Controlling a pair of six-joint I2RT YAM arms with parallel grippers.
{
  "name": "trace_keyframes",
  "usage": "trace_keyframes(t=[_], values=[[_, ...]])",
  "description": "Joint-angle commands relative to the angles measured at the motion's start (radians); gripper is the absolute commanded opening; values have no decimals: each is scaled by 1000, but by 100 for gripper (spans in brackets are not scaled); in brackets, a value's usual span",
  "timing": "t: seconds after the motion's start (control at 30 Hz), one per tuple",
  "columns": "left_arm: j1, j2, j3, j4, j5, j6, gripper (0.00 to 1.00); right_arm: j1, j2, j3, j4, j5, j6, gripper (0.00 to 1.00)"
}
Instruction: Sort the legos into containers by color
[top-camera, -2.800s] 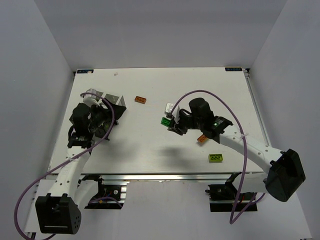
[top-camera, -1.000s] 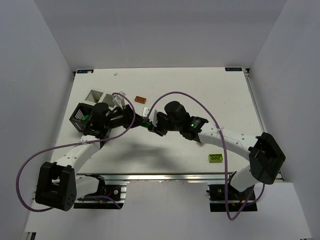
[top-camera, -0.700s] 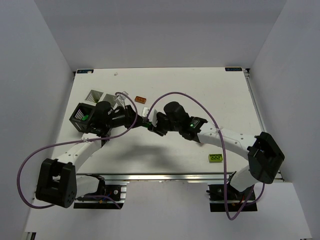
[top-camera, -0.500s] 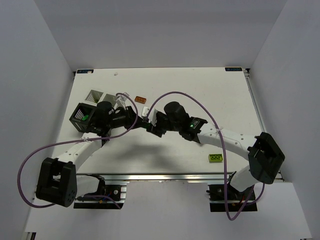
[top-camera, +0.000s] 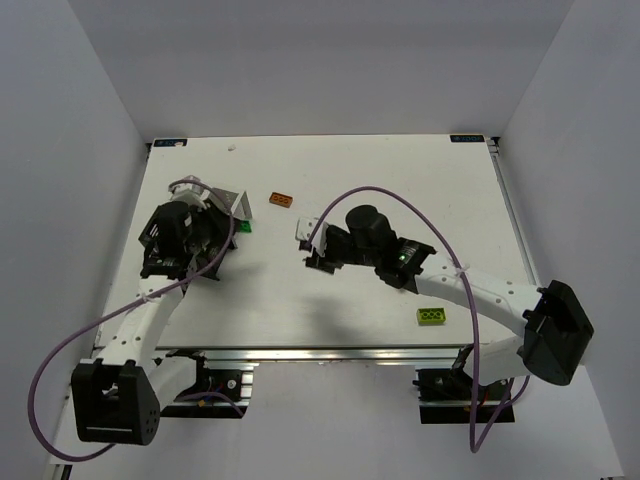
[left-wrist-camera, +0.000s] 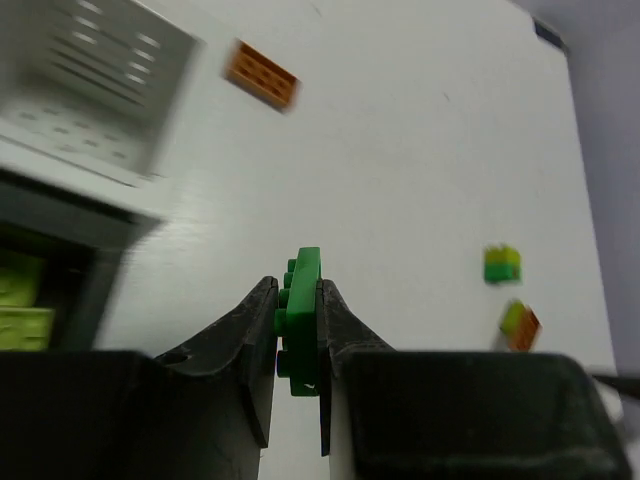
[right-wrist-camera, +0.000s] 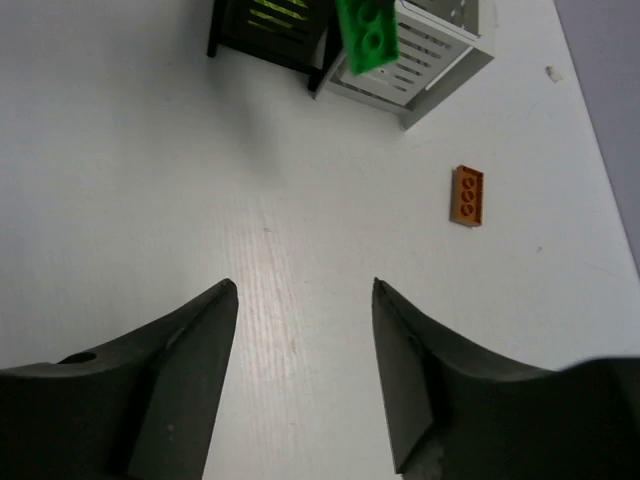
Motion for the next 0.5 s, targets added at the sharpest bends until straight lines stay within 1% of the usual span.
trace_keyframes(t=[0.0,0.03,0.07,0.1,0.2,0.47], values=[[78,-60,42,-43,-267,27,0,-9,-46,2,-46,-113,-47,57],[90,-60,50,-41,-285,21,0,-9,-44,10,-83,-137,-48,5],[95,-59,56,-39,-299,15,0,-9,-37,16,-95,-150,-39,0],[141,-53,61,-35,-304,10,0,-9,-35,27,-114,-158,-36,0],[153,-22,87,-21,-333,7,0,-9,-24,32,-122,-182,-24,0],[166,48,189,-7,-563,64,0,-10,-33,27,-120,-202,-8,0]])
